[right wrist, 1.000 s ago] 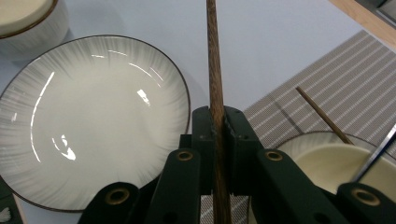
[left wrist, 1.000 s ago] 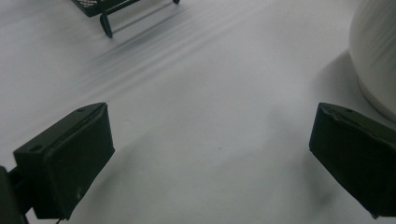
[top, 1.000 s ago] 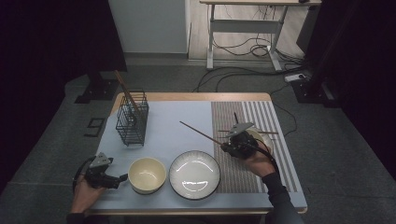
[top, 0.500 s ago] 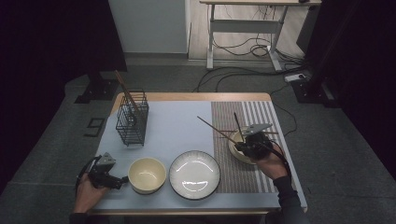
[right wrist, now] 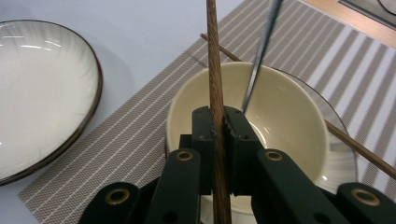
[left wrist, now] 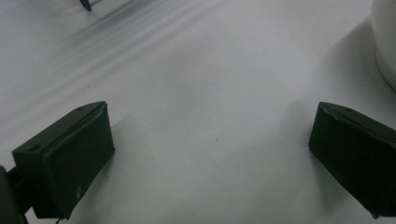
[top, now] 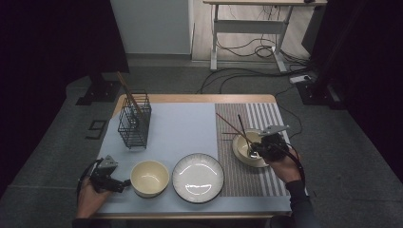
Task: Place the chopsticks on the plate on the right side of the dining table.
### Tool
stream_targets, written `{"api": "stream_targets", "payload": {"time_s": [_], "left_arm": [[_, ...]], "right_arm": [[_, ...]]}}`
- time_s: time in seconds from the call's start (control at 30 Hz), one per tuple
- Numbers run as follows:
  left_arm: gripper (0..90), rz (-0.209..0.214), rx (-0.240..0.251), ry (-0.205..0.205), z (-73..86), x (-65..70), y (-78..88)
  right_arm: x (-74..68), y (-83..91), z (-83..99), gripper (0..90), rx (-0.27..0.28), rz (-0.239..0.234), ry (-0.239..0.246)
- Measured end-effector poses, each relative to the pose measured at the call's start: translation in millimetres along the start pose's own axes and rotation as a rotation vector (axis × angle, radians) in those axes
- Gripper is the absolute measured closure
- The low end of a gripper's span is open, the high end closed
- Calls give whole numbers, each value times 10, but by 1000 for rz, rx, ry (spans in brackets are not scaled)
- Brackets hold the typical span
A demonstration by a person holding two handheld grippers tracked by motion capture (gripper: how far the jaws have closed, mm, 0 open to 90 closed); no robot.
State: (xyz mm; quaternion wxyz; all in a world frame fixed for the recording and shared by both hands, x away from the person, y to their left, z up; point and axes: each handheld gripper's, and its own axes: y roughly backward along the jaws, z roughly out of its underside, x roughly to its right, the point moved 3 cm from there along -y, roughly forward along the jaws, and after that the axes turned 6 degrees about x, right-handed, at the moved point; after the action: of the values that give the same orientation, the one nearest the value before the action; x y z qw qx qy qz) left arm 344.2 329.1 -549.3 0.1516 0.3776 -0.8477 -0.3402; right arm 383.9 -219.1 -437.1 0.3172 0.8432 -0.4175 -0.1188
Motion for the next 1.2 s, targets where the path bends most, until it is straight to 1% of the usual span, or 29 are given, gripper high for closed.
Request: {"api": "stream_targets", "payload": {"time_s": [0.33,0.47,0.87,1.2], "left_arm": [[0,0,0,0,1,1,0],[0,0,0,0,1,1,0],[0,0,0,0,1,0,0],[0,0,0,0,1,0,0]], "right_arm": [[157,89,83,838,4,68,-44],[198,123,113,838,15,81,-57],[356,214,247,838,6,145,-87],[479,262,402,838,0,180,-127]]}}
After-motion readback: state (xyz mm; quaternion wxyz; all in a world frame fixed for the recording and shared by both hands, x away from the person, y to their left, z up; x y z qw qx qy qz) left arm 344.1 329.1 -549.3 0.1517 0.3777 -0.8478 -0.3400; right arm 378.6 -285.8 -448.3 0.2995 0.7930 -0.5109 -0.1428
